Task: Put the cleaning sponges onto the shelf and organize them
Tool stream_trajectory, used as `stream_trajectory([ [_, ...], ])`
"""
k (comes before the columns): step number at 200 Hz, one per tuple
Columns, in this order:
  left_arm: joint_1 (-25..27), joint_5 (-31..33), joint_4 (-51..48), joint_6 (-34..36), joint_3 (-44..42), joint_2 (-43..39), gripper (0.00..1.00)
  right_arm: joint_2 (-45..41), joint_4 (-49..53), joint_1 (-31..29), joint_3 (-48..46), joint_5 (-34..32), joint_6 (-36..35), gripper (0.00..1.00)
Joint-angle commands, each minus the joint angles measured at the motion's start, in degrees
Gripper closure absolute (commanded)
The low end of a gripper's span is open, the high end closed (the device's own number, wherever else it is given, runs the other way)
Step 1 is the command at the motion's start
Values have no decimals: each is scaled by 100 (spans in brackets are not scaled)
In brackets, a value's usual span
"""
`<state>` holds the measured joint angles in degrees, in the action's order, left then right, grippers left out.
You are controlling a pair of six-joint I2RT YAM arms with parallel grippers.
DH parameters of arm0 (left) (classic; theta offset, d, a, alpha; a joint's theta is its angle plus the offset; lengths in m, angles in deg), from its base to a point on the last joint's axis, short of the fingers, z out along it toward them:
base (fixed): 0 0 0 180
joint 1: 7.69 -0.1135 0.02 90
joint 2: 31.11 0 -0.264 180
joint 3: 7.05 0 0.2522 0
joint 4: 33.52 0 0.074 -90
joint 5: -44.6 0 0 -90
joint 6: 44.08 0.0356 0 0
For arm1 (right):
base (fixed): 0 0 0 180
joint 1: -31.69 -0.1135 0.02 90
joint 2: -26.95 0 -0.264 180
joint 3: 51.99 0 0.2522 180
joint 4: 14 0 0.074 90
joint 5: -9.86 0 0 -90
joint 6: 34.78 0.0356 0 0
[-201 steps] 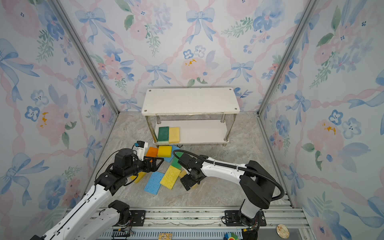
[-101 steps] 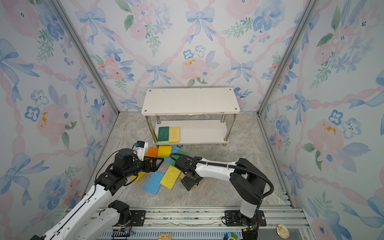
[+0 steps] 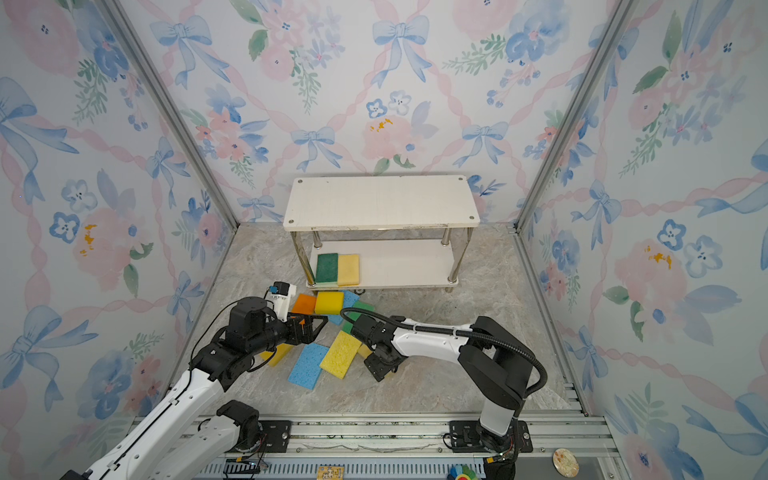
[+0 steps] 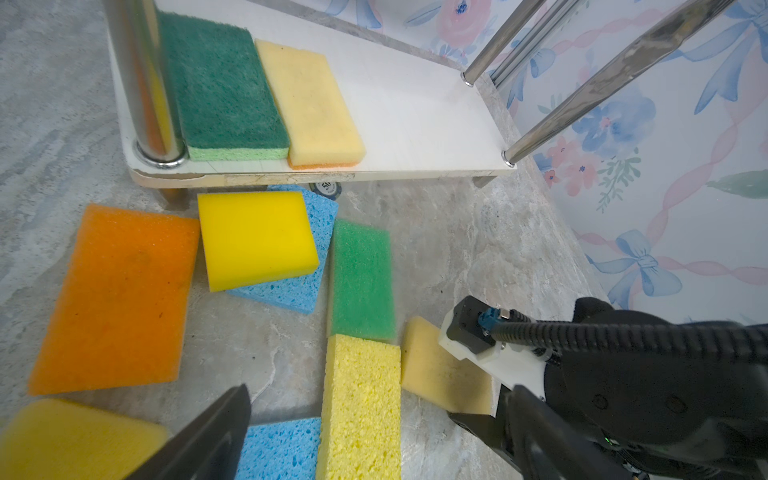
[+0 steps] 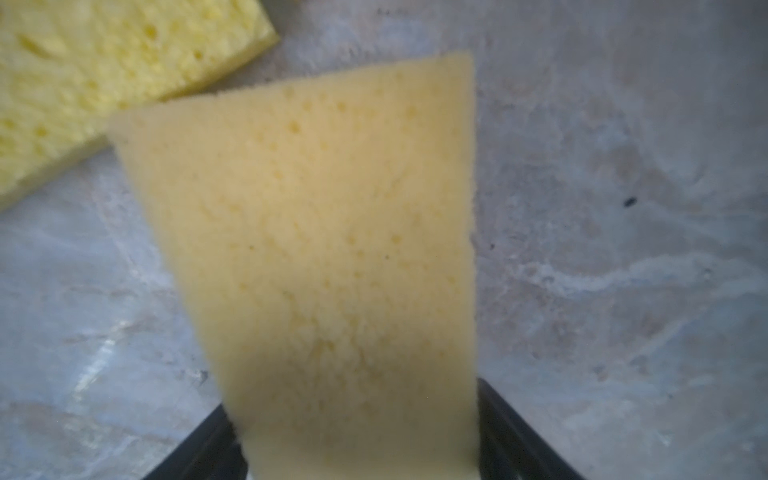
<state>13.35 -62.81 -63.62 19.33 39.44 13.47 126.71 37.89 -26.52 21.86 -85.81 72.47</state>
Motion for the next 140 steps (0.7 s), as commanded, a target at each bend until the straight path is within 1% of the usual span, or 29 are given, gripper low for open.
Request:
stream_trajectory([
  [1, 37, 32, 79, 52, -48, -10, 2, -238, -45, 39, -186, 75, 88, 29],
  [20, 49, 27, 83, 29, -39, -33, 2, -400, -133, 55, -309, 76, 159, 40],
  [36, 50, -22, 74, -62, -10, -11, 2, -467, -161, 93, -395, 75, 229, 41],
  [43, 49, -49, 74, -177, -10, 0, 2, -672, -159, 102, -426, 75, 249, 41],
  [68, 44, -401, 343, -1136, -262, -65, 2, -1054, -146, 209, -585, 149, 356, 41],
  [93, 114, -640, 1354, -2423, -993, -517, 2, -1592, -182, 455, -773, 380, 539, 40],
  [116, 351, -375, 2280, -3420, -1566, -1071, 2, -2054, -208, 663, -824, 661, 800, 40],
  [126, 507, -205, 2568, -3646, -1691, -1282, 2, -2194, -226, 714, -798, 786, 915, 40],
  [140, 721, 10, 2791, -3794, -1742, -1339, 2, -2366, -218, 733, -700, 913, 1072, 39],
])
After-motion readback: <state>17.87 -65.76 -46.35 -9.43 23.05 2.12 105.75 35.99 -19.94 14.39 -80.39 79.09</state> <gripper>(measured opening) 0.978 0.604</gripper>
